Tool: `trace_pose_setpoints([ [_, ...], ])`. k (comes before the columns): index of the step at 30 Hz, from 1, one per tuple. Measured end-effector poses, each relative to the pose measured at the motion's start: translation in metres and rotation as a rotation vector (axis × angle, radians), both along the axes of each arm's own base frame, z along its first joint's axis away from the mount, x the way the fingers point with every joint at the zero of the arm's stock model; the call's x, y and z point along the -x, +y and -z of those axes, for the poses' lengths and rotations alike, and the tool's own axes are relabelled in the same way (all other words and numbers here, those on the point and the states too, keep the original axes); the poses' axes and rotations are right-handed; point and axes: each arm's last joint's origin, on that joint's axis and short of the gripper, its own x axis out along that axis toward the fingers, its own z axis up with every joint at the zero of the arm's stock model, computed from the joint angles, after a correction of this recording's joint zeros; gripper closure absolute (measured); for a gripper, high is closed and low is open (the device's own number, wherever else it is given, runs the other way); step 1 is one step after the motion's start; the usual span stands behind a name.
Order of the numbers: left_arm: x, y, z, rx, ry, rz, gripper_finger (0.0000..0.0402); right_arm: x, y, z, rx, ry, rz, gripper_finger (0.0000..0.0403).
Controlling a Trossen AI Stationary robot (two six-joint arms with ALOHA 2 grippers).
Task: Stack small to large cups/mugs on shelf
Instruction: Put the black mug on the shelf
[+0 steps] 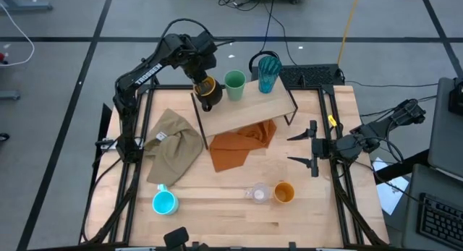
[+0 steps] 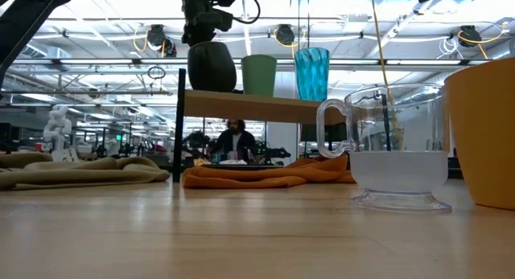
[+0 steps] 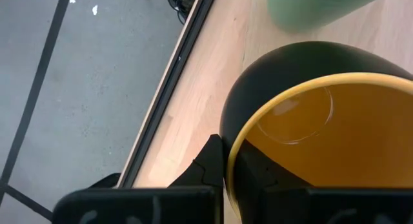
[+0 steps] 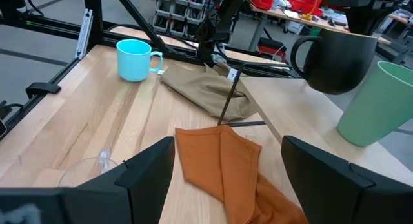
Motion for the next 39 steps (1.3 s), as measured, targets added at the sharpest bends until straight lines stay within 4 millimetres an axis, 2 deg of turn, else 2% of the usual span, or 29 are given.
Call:
trace_pose_setpoints([
  [12, -0.008, 0.007, 0.013, 0.031, 0.024, 0.005, 0.0390, 0.000, 0.000, 0.000, -0.005, 0.000, 0.002, 0.0129],
  [39, -0.008, 0.007, 0.013, 0.032, 0.025, 0.017, 0.0390, 0.000, 0.000, 0.000, -0.005, 0.000, 0.002, 0.0129],
])
